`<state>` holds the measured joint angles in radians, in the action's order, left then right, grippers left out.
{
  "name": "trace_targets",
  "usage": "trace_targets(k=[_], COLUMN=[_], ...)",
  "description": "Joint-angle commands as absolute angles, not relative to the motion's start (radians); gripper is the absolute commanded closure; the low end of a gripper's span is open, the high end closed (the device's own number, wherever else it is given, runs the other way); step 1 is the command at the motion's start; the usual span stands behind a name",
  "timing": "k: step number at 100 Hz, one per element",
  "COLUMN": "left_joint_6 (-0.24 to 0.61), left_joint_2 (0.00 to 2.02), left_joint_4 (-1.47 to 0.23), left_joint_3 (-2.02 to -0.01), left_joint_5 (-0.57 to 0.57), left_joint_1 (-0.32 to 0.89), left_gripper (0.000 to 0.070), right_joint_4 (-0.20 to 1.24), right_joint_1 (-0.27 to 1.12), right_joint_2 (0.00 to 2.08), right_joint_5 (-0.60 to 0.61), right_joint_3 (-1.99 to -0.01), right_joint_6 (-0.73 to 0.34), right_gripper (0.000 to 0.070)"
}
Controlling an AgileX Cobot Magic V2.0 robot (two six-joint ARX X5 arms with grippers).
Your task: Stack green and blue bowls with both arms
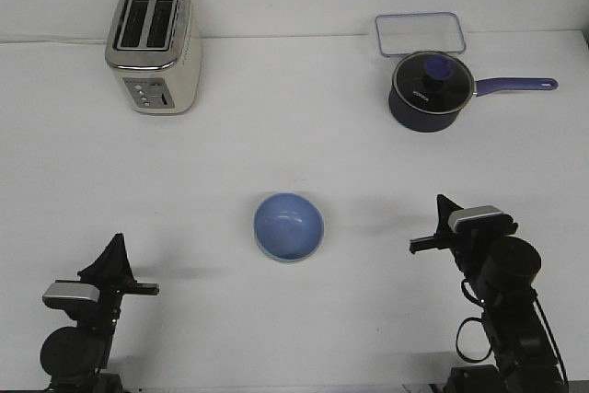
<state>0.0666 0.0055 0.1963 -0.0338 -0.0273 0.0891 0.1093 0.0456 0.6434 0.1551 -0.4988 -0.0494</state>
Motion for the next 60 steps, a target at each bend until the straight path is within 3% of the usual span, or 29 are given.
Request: trace_targets(k=[1,36,60], left_joint_6=[0.069,0.069,0.069], left_joint_2=[0.003,0.003,0.003], left_joint_4=[0.210,0.210,0.210], left_joint_3=[-0.014,-0.014,-0.014], left_joint_5=[-0.030,-0.030,-0.030], left_joint_1=[0.090,0.090,0.090], left_gripper=[0.0688,0.0688,0.0688], right_joint_4=[0.097,0.100,0.046], right_joint_1=[0.046,0.046,0.039], right_joint_2=[0.648,0.645,0.494], right_joint_5=[0.156,0.154,0.154], right_joint_3=[-0.509,-0.508,-0.445], right_joint_6=[-0.056,-0.056,-0.056], right_gripper=[0.0700,0.0700,0.0700])
